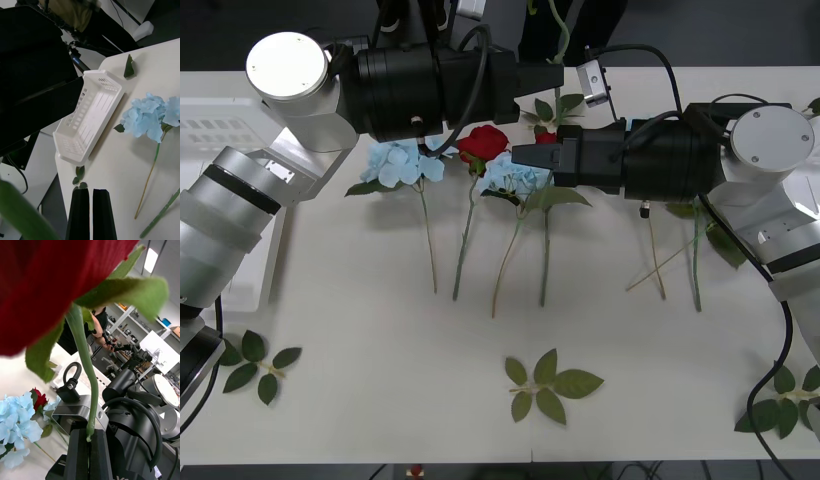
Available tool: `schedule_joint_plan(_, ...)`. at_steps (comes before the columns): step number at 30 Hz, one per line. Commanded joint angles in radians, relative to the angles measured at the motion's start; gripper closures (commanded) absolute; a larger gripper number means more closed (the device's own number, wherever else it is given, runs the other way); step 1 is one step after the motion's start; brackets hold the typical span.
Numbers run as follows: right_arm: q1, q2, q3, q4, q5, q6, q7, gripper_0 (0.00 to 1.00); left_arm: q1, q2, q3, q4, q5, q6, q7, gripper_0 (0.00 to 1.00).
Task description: Place the red flowers into the right box and the blue flowers into the left box. If a person shows an open palm, hand one flower to the person first, then continue sorting.
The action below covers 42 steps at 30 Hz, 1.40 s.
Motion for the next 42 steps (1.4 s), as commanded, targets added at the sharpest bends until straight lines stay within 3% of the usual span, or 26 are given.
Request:
schedule_joint_plan(1, -0.023, 0.005, -0.01, -0.016, -0.007, -0.011, 0.021, 1.0, -0.001, 0.014, 0.011, -0.033, 0.018, -0.003, -0.011, 0.99)
schedule_joint_plan(2, -0.023, 0.005, -0.01, -0.016, -0.009, -0.01, 0.021, 1.0, 0.001, 0.014, 0.011, -0.033, 0.018, -0.004, -0.011, 0.98)
schedule_joint_plan(3, -0.023, 0.005, -0.01, -0.016, -0.007, -0.011, 0.021, 1.0, 0.001, 0.014, 0.011, -0.033, 0.018, -0.004, -0.01, 0.69)
schedule_joint_plan(4, -0.021, 0.005, -0.011, -0.016, -0.007, -0.01, 0.021, 1.0, 0.003, 0.014, 0.011, -0.033, 0.02, -0.004, -0.01, 0.0)
schedule_joint_plan(14, -0.002, -0.029, -0.1, -0.016, 0.0, 0.055, 0.021, 1.0, 0.003, 0.016, 0.011, -0.033, 0.024, -0.003, -0.008, 0.0)
schedule_joint_plan(27, 0.045, -0.181, -0.514, -0.016, 0.296, 0.435, -0.151, 1.0, 0.016, 0.042, 0.009, -0.031, 0.038, -0.004, -0.002, 0.0)
schedule_joint_plan(34, 0.074, -0.262, -0.689, -0.016, 0.651, 0.65, -0.177, 1.0, 0.013, 0.215, -0.08, -0.031, 0.043, -0.041, 0.122, 0.0)
schedule_joint_plan(42, 0.133, -0.391, -0.695, -0.011, 0.927, 0.69, -0.153, 1.0, -0.007, 0.464, -0.316, -0.031, 0.016, -0.121, 0.332, 0.0)
